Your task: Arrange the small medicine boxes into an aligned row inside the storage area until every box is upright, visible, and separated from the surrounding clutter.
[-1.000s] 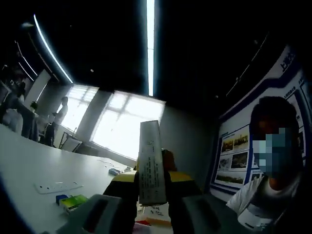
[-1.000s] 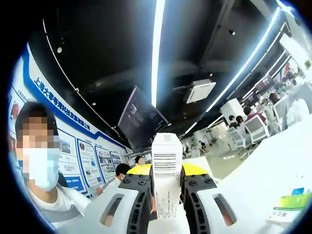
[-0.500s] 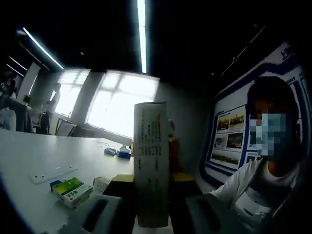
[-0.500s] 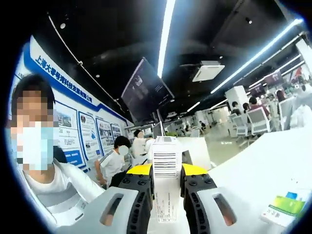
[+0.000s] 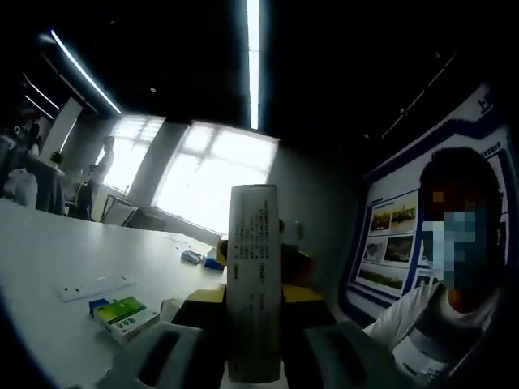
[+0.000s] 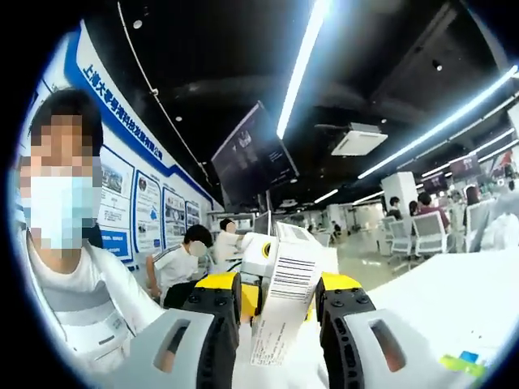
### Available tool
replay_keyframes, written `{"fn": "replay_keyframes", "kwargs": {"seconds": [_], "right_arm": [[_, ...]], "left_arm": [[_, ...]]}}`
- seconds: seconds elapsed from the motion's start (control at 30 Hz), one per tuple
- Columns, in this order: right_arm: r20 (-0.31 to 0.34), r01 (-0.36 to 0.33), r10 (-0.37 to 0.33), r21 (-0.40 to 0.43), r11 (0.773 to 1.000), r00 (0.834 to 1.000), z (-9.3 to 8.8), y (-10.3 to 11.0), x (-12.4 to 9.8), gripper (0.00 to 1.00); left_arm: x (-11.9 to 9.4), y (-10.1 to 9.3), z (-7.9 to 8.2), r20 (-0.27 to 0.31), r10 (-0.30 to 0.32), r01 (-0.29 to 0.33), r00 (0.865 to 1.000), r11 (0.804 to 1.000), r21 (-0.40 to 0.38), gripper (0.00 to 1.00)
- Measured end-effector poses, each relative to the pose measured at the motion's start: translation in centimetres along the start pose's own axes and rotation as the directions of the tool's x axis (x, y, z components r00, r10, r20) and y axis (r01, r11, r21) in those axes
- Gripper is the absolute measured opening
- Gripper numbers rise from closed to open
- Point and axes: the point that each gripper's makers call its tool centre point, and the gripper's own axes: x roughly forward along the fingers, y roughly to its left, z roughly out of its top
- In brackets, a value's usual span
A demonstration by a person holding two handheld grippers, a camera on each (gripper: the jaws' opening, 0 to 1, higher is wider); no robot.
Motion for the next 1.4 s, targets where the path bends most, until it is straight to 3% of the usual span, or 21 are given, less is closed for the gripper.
{"fn": "replay_keyframes", "kwargs": {"seconds": [0.17,0.33,0.6,0.7,0.97,1.2,1.27,1.3,1.4], "right_arm": [[0.015,-0.02,0.019,0.047,0.999,1.0,-0.2,0.3,0.0,0.25],[0.034,-0.042,0.039,0.068,0.997,0.999,0.3,0.5,0.0,0.22],[0.069,-0.062,0.055,0.091,0.994,0.996,1.0,0.9,0.0,0.2],[0.083,-0.063,0.05,0.164,0.984,0.995,1.3,1.1,0.1,0.19],[0.088,-0.044,0.023,0.248,0.968,0.996,1.4,0.3,0.1,0.18],[0.106,-0.039,0.01,0.267,0.963,0.994,1.9,-0.1,-0.3,0.18],[0.11,-0.041,0.011,0.271,0.962,0.994,1.9,-0.1,-0.4,0.18],[0.113,-0.047,0.017,0.271,0.962,0.993,2.0,0.0,-0.5,0.18],[0.13,-0.073,0.046,0.211,0.975,0.99,2.2,0.3,-0.5,0.19]], "left_arm": [[-0.5,-0.3,1.1,0.049,0.007,-0.008,0.999,1.0,0.02,0.21],[-0.7,-0.4,2.3,0.132,-0.026,0.031,0.991,0.999,-0.039,0.21],[-0.5,-0.7,2.5,0.14,-0.055,0.065,0.989,0.995,-0.073,0.21],[-0.2,-0.6,1.8,0.11,-0.038,0.038,0.993,0.999,0.006,0.21],[0.0,-0.4,0.4,0.032,-0.042,0.04,0.999,0.997,0.067,0.24],[0.0,-0.4,-0.6,-0.018,-0.04,0.04,0.999,0.997,0.059,0.22],[0.2,-0.5,-0.8,-0.045,-0.036,0.035,0.998,0.999,-0.036,0.21],[0.2,-0.5,-0.7,-0.046,-0.038,0.037,0.998,0.999,-0.037,0.2],[0.2,-0.7,-0.8,-0.055,-0.029,0.028,0.998,0.999,-0.016,0.2]]}}
